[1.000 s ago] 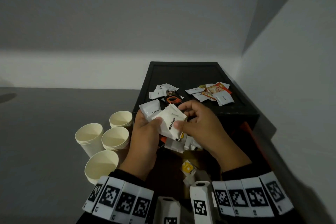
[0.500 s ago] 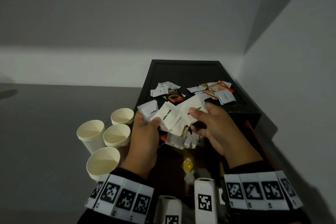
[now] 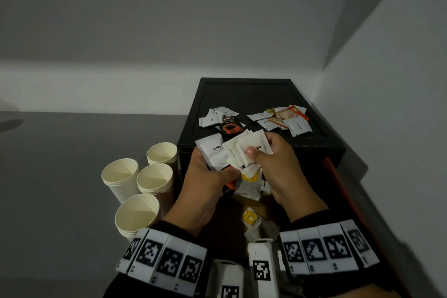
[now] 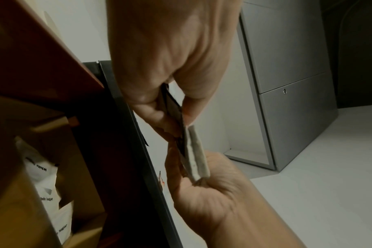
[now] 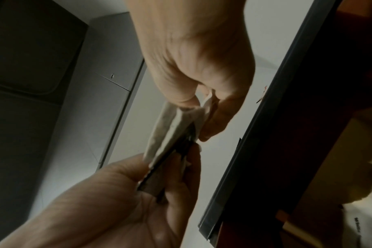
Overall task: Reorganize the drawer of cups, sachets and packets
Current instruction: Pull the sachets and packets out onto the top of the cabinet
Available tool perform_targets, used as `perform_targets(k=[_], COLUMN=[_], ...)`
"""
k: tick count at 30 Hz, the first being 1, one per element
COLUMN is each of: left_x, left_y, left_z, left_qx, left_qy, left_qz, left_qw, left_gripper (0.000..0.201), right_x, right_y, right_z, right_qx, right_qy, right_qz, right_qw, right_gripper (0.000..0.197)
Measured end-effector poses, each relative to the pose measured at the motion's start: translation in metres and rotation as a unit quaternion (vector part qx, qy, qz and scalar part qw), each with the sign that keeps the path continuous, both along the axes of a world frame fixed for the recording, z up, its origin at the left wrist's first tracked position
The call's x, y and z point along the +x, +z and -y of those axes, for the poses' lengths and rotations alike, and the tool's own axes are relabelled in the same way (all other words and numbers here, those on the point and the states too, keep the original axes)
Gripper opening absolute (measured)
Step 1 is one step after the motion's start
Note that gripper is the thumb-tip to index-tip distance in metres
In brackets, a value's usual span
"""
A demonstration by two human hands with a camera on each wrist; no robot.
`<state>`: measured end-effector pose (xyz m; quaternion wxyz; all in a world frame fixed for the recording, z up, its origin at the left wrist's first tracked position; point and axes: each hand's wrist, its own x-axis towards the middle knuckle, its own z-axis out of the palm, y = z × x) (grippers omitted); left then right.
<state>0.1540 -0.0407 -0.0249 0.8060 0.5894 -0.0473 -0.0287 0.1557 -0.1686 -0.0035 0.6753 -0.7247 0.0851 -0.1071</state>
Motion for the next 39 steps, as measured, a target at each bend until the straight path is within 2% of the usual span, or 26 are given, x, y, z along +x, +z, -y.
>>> perform_targets(k=[4,10,15,19,25,27,29,31,34,36,39], left_x=[0.001,0.002,0.006,0.006,0.006,0.006,0.005,0.005,0.003,0.004,0.004], left_y=[0.0,0.002,0.001,-0.001,-0.002,-0.002,0.002,0.003,0.001,-0.001,0.002], left_z=[-0.001,-0.003,-0.006,-0.006,-0.008,-0.007,-0.006,-0.005,-0.007,-0.008,-0.009], left_qx=[0.0,-0.016,-0.029,-0.045,-0.088,-0.101,-0.115,-0.115,-0.093,-0.093,-0.095], left_qy=[0.001,0.009,0.032,0.029,0.078,0.078,0.066,0.045,0.039,0.04,0.046], left_qz=[-0.012,-0.041,-0.047,-0.032,-0.045,-0.056,-0.088,-0.095,-0.071,-0.056,-0.043], left_qw=[1.0,0.999,0.998,0.998,0.992,0.99,0.987,0.988,0.992,0.993,0.994], left_gripper=[0.063,0.062,0.065,0.068,0.061,0.051,0.04,0.041,0.057,0.059,0.06], right_x=[-0.002,-0.001,0.0,-0.001,-0.005,-0.006,-0.005,-0.005,-0.006,-0.005,-0.002], right_y=[0.001,0.001,0.004,0.003,0.006,0.006,0.005,0.004,0.005,0.007,0.015], right_z=[0.001,0.001,0.003,0.0,0.001,-0.003,-0.006,-0.008,-0.008,-0.004,0.01], right_qx=[0.029,0.026,0.048,-0.004,0.015,0.012,-0.01,-0.025,-0.006,0.017,0.156], right_qy=[0.026,0.022,-0.011,0.001,0.021,0.033,0.027,0.019,0.013,-0.019,-0.073], right_qz=[-0.017,0.01,0.008,0.008,-0.022,-0.032,-0.022,-0.016,-0.016,-0.002,0.0], right_qw=[0.999,0.999,0.999,1.0,0.999,0.999,0.999,0.999,1.0,1.0,0.985], right_gripper=[0.017,0.021,0.015,0.012,0.013,0.019,0.017,0.012,0.011,0.015,0.014])
